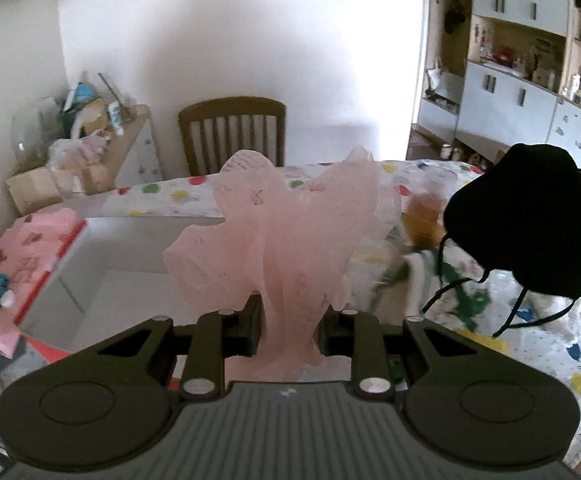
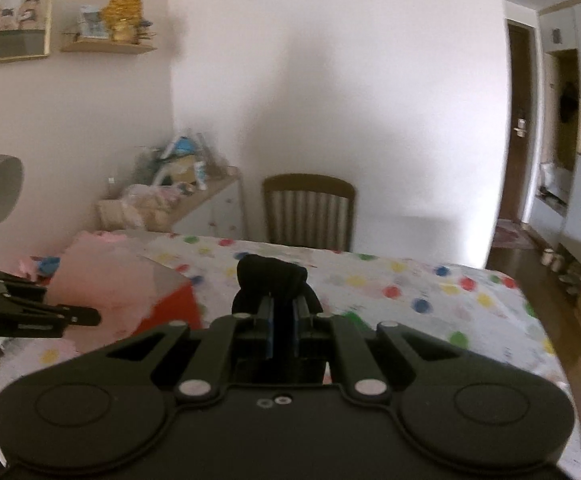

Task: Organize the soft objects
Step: 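Carry the pink mesh and black cloth with both grippers over the cardboard box, then open both grippers to drop the pink mesh and black cloth into the box, then move both grippers back toward the yellow sponge and white fluffy towel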

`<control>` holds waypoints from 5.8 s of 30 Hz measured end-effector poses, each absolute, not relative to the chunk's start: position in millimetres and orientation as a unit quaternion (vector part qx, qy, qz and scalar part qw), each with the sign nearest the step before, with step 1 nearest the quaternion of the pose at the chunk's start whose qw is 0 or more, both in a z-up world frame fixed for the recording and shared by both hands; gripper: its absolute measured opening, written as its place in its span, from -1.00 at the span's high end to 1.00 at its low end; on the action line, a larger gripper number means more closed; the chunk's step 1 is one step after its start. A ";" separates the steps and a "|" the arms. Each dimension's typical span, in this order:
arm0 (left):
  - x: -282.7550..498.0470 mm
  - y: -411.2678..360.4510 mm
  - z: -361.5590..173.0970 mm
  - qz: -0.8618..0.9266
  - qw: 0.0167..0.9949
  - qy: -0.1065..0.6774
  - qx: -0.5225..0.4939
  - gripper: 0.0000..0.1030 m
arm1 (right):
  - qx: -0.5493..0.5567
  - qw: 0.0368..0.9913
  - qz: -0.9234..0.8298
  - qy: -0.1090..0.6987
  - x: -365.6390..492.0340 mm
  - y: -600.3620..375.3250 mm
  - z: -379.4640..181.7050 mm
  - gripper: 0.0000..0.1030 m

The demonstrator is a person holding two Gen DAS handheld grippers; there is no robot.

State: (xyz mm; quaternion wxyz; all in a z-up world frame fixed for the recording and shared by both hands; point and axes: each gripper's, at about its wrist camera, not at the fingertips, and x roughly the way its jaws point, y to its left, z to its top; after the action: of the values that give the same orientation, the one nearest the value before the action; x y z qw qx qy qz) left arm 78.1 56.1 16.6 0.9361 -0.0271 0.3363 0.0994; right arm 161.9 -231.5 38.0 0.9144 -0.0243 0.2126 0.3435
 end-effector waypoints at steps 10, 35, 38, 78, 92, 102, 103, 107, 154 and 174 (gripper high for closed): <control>68.2 151.7 22.6 0.135 0.931 0.338 -0.039 0.50 | -0.038 0.898 0.389 0.203 157.9 -112.7 52.5 0.85; 143.8 288.5 -44.1 0.125 0.889 0.441 -0.012 0.50 | -0.083 0.870 0.404 0.272 177.4 103.2 12.1 0.85; 158.9 286.5 -56.8 0.114 0.881 0.460 -0.003 0.50 | -0.099 0.865 0.398 0.290 182.6 116.1 -4.1 0.85; 173.2 290.8 -73.0 0.095 0.871 0.481 -0.043 -0.32 | -0.152 0.819 0.405 0.378 205.1 135.8 -58.3 0.08; 131.7 261.8 -29.5 0.088 0.902 0.420 -0.041 -0.52 | -0.128 0.826 0.425 0.348 180.5 101.0 -25.8 -0.44; 98.6 224.0 2.9 0.083 0.924 0.374 -0.020 -0.61 | -0.100 0.843 0.424 0.317 161.6 58.6 -1.2 -0.74; 95.9 219.9 5.6 0.080 0.926 0.370 -0.018 -0.61 | -0.097 0.843 0.425 0.315 159.7 53.8 0.9 -0.75; 85.1 200.4 15.6 0.071 0.933 0.352 -0.016 -0.65 | -0.076 0.847 0.427 0.309 153.0 32.6 9.2 -0.88; 133.4 -73.4 -47.6 -0.076 0.944 0.319 -0.024 -1.00 | -0.011 0.918 0.207 0.338 164.7 -309.4 -59.9 -0.95; 203.8 -150.9 -132.4 0.036 0.889 0.453 -0.054 -1.00 | -0.027 0.905 0.160 0.393 238.6 -362.0 -129.3 -0.81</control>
State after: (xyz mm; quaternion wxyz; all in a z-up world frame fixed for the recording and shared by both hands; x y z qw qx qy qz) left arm 203.8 -150.9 -132.4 0.8890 -0.0544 0.4532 0.0359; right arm 238.6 -362.0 -129.3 0.9049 -0.0273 0.3933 0.1602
